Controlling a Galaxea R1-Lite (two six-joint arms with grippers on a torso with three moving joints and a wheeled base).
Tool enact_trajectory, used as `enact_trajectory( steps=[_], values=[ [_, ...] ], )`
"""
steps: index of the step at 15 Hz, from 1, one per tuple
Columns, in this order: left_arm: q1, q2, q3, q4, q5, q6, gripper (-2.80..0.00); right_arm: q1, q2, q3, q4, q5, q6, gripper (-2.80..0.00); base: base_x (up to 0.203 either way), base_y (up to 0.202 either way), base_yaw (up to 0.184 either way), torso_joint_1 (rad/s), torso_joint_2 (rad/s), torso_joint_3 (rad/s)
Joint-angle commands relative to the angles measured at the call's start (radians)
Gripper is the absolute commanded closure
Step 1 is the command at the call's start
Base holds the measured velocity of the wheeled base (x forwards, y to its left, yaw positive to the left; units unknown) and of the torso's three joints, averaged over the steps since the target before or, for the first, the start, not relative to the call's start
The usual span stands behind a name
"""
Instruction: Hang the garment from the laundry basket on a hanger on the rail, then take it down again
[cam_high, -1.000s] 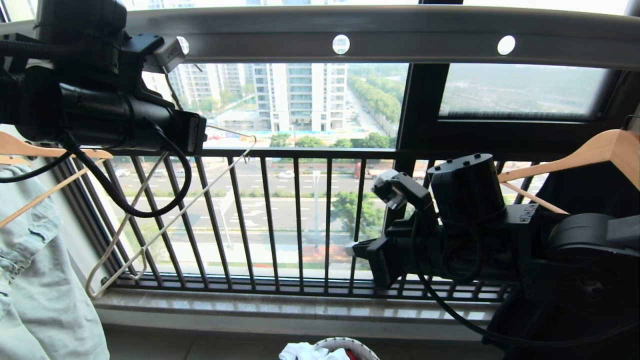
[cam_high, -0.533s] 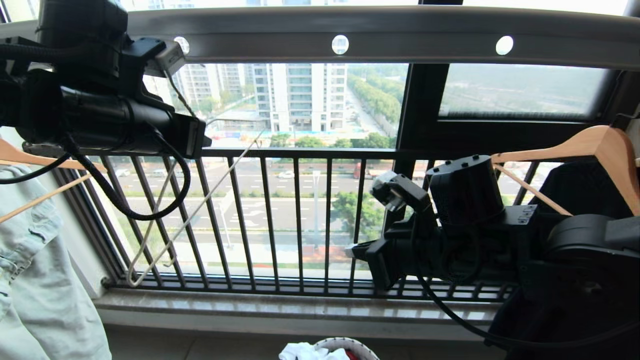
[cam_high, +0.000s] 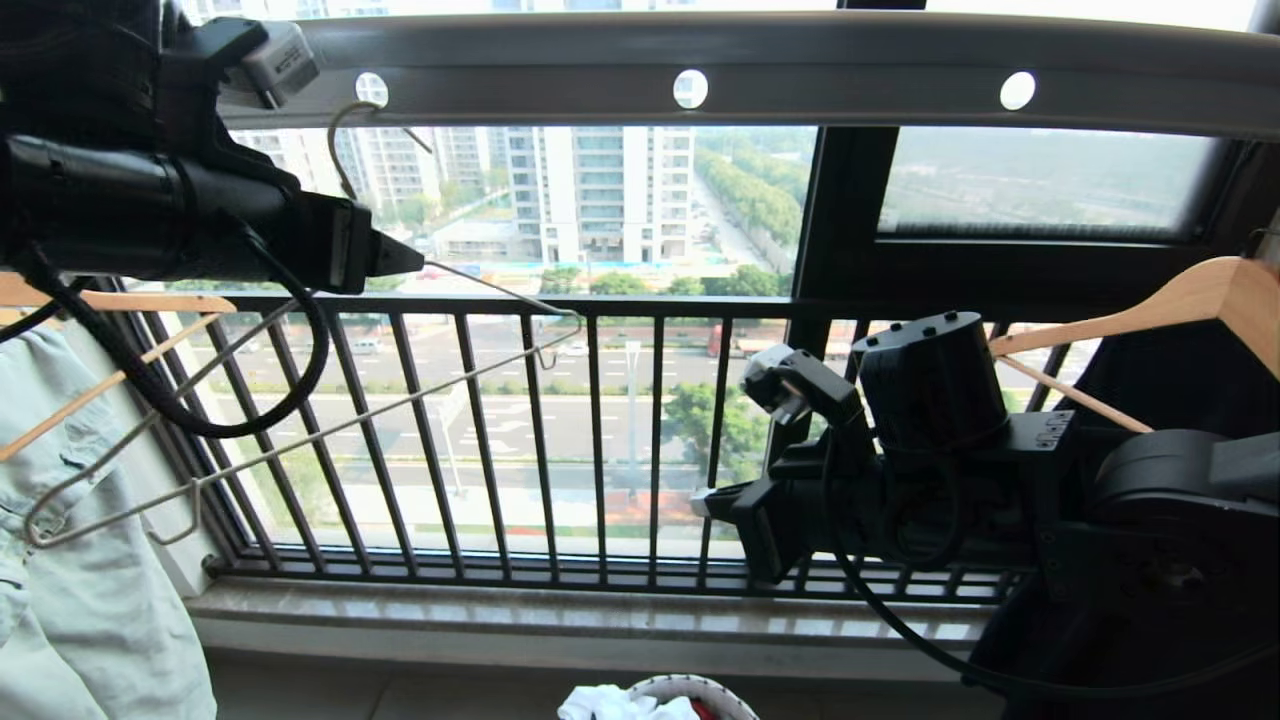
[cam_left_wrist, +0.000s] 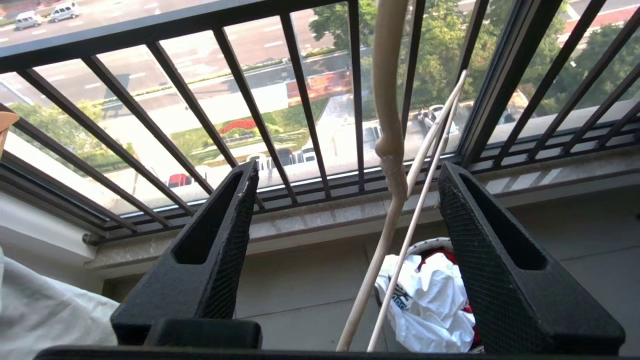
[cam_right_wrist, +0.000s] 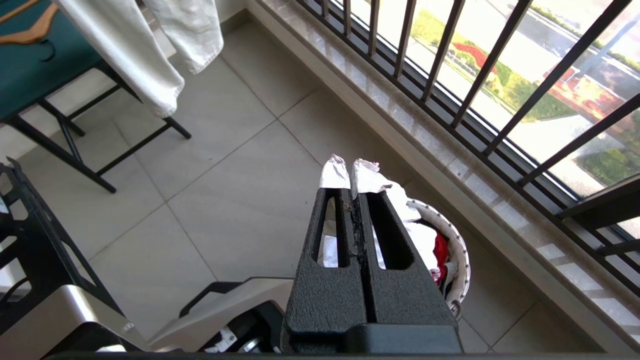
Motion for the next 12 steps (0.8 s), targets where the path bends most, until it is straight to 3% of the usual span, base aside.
enact_trajectory(
  steps=[1, 7, 12],
  values=[
    [-0.001, -0.148, 0.050, 0.000, -0.002, -0.002, -2.80, 0.000, -0.005, 0.000, -0.002, 0.001, 0.000, 0.00, 0.000, 0.000, 0.000, 0.000, 0.00, 0.000],
    [-0.001, -0.576, 0.311, -0.004, -0.012, -0.048, -2.80, 0.001, -0.005, 0.003, -0.001, 0.001, -0.004, 0.00, 0.000, 0.000, 0.000, 0.000, 0.00, 0.000],
    [0.000, -0.749, 0.494, -0.007, -0.014, -0.066, -2.80, 0.000, -0.011, 0.028, -0.004, -0.038, -0.044, 0.00, 0.000, 0.000, 0.000, 0.000, 0.00, 0.000]
  ],
)
